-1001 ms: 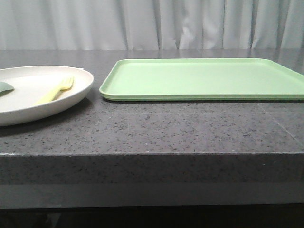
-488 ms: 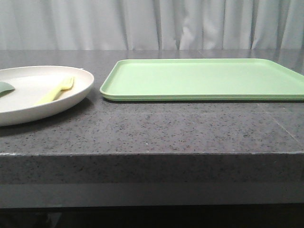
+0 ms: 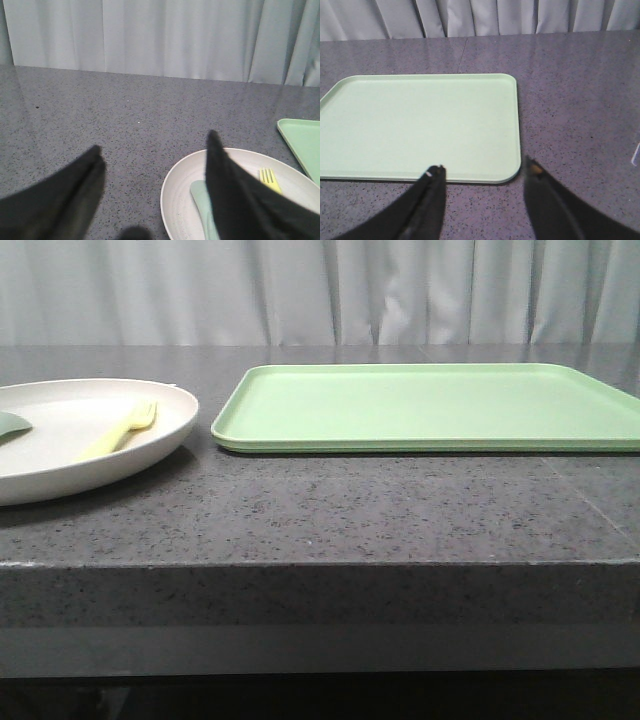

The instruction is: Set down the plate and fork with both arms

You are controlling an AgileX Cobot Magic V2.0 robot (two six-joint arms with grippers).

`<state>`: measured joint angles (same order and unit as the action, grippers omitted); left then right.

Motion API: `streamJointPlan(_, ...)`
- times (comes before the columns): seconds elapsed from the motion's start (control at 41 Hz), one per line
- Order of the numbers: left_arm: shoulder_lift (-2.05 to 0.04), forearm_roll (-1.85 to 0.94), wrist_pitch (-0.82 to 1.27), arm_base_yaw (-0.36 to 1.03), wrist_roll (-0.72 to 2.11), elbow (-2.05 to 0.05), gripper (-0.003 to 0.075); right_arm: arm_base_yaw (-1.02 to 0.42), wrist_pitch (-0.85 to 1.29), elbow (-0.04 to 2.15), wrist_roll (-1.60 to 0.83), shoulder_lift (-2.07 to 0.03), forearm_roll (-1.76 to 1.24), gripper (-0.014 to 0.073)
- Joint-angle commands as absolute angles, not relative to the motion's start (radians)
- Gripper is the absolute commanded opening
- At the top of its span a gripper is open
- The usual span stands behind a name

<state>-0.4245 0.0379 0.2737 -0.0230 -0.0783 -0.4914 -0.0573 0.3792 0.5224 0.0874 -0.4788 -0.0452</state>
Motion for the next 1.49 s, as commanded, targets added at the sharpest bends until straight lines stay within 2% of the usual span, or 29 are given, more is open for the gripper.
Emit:
streamJointPlan(0.0, -0.438, 0.041, 0.191, -0.022, -0.086, -0.531, 0.0671, -0.051, 0.292, 0.562, 0.085, -0.49, -0.035, 0.0574)
streamJointPlan(0.073, -0.438, 0.041, 0.195, -0.022, -0.086, -0.531, 0.0691, -0.051, 0.291, 0.562, 0.085, -0.49, -0.035, 0.0612)
streamJointPlan(0.415, -0.485, 0.037, 0.196, -0.022, -0.086, -0.547, 0.0639, -0.051, 0.287, 0.562, 0.085, -0.49, -0.035, 0.0603)
streamJointPlan(0.537, -0.587, 0.031, 0.288, -0.022, -0.086, -0.617, 0.0612, -0.051, 0.287, 0.562, 0.085, -0.49, -0.035, 0.0603)
streamJointPlan(0.684, -0.766, 0.031, 0.505, -0.022, -0.086, -0.754, 0.0576, -0.051, 0.287, 0.562, 0.085, -0.49, -0.035, 0.0603)
streamJointPlan(0.928, -1.053, 0.011, 0.819, -0.022, -0.086, -0.971, 0.0567, -0.051, 0.288, 0.562, 0.085, -0.49, -0.035, 0.0603)
streamJointPlan(1.148, -1.231, -0.014, 0.904, -0.022, -0.086, -1.092, 0.0566, -0.051, 0.289, 0.562, 0.085, -0.49, -0.035, 0.0603)
streamJointPlan(1.465, -1.4, -0.011, 0.882, -0.022, -0.086, -1.117, 0.0566, -0.051, 0.289, 0.562, 0.085, -0.49, -0.035, 0.0603)
